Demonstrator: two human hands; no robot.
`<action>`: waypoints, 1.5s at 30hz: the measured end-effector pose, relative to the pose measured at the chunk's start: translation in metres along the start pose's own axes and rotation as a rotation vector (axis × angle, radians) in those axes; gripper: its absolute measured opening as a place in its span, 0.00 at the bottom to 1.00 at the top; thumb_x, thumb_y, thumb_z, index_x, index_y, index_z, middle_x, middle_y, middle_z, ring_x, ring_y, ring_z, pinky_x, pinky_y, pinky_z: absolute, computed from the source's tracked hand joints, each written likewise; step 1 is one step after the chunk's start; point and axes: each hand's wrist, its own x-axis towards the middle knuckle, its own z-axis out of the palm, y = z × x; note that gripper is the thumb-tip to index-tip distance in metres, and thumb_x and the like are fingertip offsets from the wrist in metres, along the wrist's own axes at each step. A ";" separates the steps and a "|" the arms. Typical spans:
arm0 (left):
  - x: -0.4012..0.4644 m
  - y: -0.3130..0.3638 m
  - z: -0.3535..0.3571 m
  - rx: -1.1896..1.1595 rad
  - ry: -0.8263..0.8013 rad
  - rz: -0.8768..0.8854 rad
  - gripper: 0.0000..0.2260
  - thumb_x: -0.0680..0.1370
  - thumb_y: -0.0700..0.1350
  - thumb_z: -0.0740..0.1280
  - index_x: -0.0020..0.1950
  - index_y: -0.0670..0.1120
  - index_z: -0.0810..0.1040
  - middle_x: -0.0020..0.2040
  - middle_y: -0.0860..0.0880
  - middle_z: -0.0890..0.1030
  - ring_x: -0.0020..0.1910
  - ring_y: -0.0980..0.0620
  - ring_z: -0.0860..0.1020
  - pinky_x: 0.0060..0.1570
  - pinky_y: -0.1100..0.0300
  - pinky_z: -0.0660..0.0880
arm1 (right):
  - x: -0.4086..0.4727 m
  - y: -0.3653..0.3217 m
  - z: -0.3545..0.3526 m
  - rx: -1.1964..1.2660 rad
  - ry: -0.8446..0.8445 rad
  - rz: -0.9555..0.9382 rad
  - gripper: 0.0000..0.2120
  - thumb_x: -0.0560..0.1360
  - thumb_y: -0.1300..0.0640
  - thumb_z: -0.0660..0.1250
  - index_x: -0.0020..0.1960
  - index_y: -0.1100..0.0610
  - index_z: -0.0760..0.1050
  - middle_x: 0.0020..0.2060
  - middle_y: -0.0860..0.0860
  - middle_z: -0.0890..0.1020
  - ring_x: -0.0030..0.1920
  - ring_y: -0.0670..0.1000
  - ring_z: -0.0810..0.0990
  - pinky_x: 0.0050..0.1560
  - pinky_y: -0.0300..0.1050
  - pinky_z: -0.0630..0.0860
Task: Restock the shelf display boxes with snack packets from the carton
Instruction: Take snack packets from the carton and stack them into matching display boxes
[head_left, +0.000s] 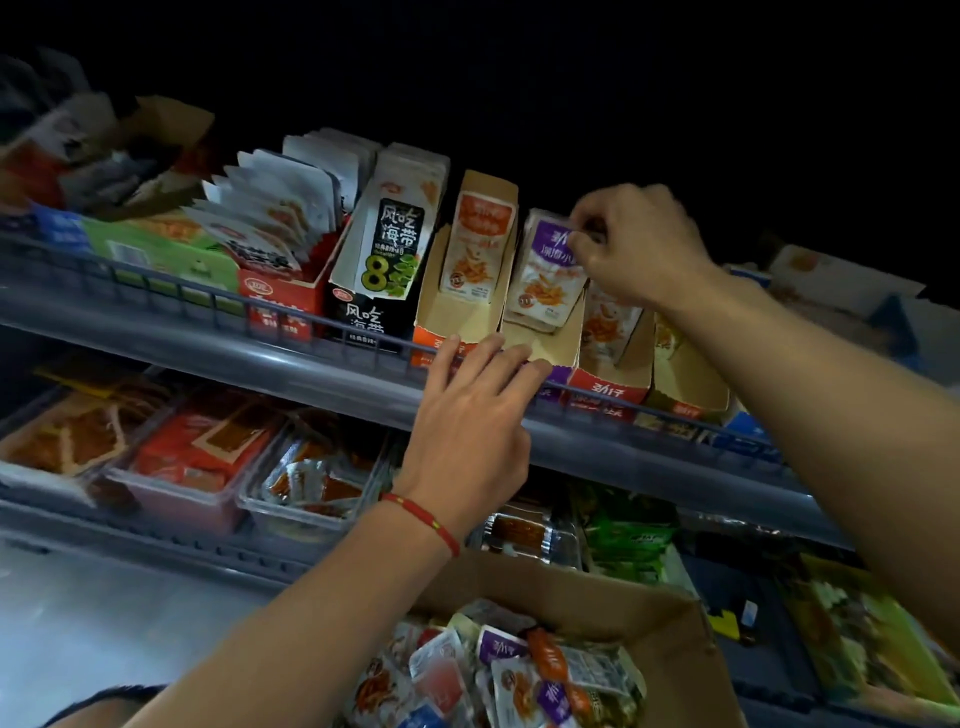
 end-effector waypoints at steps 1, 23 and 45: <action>0.000 0.000 0.000 -0.005 -0.008 0.003 0.26 0.72 0.40 0.68 0.70 0.50 0.73 0.70 0.50 0.75 0.75 0.47 0.66 0.77 0.41 0.56 | 0.001 0.000 0.006 -0.015 -0.005 0.003 0.09 0.82 0.53 0.66 0.60 0.52 0.79 0.53 0.52 0.83 0.50 0.52 0.80 0.45 0.48 0.76; 0.000 0.002 -0.002 -0.041 -0.031 0.000 0.25 0.73 0.41 0.68 0.70 0.50 0.72 0.73 0.49 0.73 0.76 0.48 0.64 0.77 0.40 0.55 | 0.024 0.005 0.025 -0.225 -0.020 0.023 0.12 0.80 0.53 0.69 0.62 0.55 0.76 0.62 0.58 0.77 0.58 0.61 0.78 0.54 0.55 0.77; -0.113 0.047 0.063 -0.141 -0.637 0.165 0.13 0.77 0.46 0.60 0.58 0.52 0.79 0.57 0.51 0.78 0.58 0.49 0.76 0.54 0.53 0.77 | -0.272 0.055 0.029 0.207 -0.206 0.099 0.05 0.79 0.51 0.67 0.54 0.48 0.79 0.46 0.43 0.80 0.45 0.46 0.80 0.45 0.50 0.80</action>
